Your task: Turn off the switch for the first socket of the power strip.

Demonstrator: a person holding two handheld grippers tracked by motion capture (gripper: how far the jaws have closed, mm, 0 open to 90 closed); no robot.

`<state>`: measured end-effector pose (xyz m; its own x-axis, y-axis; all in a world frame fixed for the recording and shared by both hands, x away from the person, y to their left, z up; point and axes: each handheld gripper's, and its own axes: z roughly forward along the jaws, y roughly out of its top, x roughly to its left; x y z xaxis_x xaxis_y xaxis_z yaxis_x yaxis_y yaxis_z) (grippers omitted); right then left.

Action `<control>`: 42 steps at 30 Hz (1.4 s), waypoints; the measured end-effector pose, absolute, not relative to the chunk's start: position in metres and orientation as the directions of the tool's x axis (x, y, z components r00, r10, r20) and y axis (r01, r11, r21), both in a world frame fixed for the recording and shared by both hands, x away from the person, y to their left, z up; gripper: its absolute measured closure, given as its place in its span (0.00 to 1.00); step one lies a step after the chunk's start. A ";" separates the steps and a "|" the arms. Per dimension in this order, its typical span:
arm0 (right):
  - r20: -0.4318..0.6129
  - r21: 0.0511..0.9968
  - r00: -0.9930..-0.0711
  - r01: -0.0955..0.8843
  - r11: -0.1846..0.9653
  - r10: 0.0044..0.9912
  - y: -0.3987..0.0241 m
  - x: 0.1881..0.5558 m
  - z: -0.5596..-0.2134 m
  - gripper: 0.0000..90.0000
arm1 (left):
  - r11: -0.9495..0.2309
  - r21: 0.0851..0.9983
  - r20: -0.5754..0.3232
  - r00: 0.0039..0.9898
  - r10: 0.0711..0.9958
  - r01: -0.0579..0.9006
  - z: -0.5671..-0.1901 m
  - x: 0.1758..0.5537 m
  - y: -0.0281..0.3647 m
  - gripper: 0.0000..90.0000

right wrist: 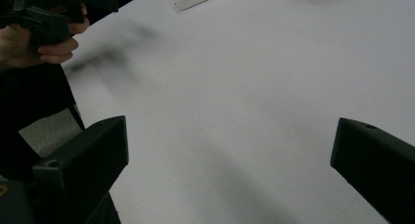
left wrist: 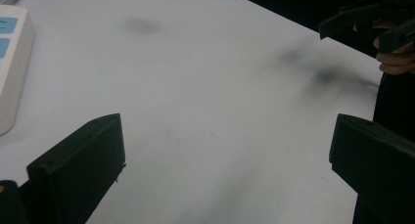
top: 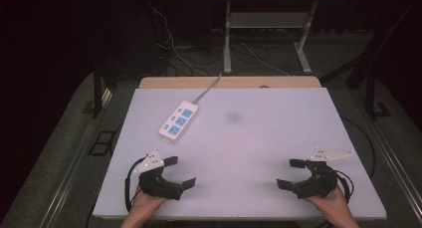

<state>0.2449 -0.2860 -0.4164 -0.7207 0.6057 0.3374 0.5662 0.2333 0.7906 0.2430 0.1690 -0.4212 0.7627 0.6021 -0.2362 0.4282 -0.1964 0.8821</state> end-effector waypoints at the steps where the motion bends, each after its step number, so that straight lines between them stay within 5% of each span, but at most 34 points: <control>1: 0.337 0.791 -0.721 0.566 0.233 0.606 -0.286 0.245 -0.416 0.00 | -0.197 0.881 -0.237 0.762 0.603 0.430 -0.421 0.243 0.169 0.00; 42: 0.333 0.794 -0.713 0.565 0.225 0.617 -0.294 0.242 -0.414 0.00 | -0.283 0.838 -0.237 0.777 0.583 0.468 -0.389 0.268 0.169 0.00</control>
<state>0.2425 -0.2936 -0.4141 -0.7129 0.6173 0.3327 0.5653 0.2251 0.7936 0.2678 0.1691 -0.3888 0.7771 0.5830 -0.2371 0.4676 -0.2826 0.8376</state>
